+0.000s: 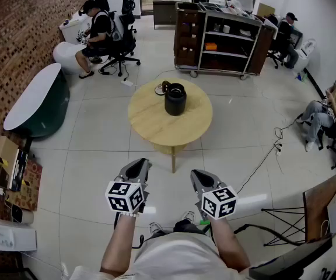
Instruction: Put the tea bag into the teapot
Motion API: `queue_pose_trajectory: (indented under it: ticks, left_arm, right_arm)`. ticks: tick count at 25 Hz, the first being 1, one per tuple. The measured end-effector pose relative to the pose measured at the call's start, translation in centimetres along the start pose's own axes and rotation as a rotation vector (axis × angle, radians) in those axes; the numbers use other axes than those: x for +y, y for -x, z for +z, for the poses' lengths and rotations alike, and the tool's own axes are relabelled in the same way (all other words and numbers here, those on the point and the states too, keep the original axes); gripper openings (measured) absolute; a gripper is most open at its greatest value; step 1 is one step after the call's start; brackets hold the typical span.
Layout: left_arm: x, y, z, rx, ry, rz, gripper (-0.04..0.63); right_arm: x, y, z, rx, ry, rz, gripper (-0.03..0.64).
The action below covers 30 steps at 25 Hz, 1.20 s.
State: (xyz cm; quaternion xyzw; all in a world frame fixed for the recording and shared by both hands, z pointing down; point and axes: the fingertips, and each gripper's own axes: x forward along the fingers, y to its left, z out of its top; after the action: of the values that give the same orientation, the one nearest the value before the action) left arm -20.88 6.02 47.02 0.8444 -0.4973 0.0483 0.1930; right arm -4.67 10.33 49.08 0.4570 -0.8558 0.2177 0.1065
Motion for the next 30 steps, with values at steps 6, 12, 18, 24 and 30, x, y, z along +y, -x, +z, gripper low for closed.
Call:
queue_pose_trajectory:
  ticks: [6, 12, 18, 24, 30]
  left_arm:
    - [-0.1, -0.5, -0.1, 0.003, 0.0, 0.002, 0.026]
    - [-0.1, -1.0, 0.0, 0.011, -0.003, 0.004, 0.026]
    - [-0.9, -2.4, 0.5, 0.009, -0.012, 0.01, 0.026]
    - [-1.8, -4.4, 1.3, 0.001, -0.02, 0.03, 0.026]
    - [-3.2, -6.8, 1.8, -0.016, -0.027, 0.057, 0.026]
  right_arm:
    - [-0.6, 0.0, 0.0, -0.002, -0.006, -0.004, 0.0]
    - [-1.2, -0.2, 0.1, -0.006, -0.017, -0.006, 0.0]
    - [-2.9, -0.1, 0.6, -0.017, -0.025, -0.004, 0.0]
    - [-5.3, -0.2, 1.3, -0.021, -0.032, 0.01, 0.0]
    - [-8.5, 0.3, 1.9, -0.042, -0.036, 0.037, 0.0]
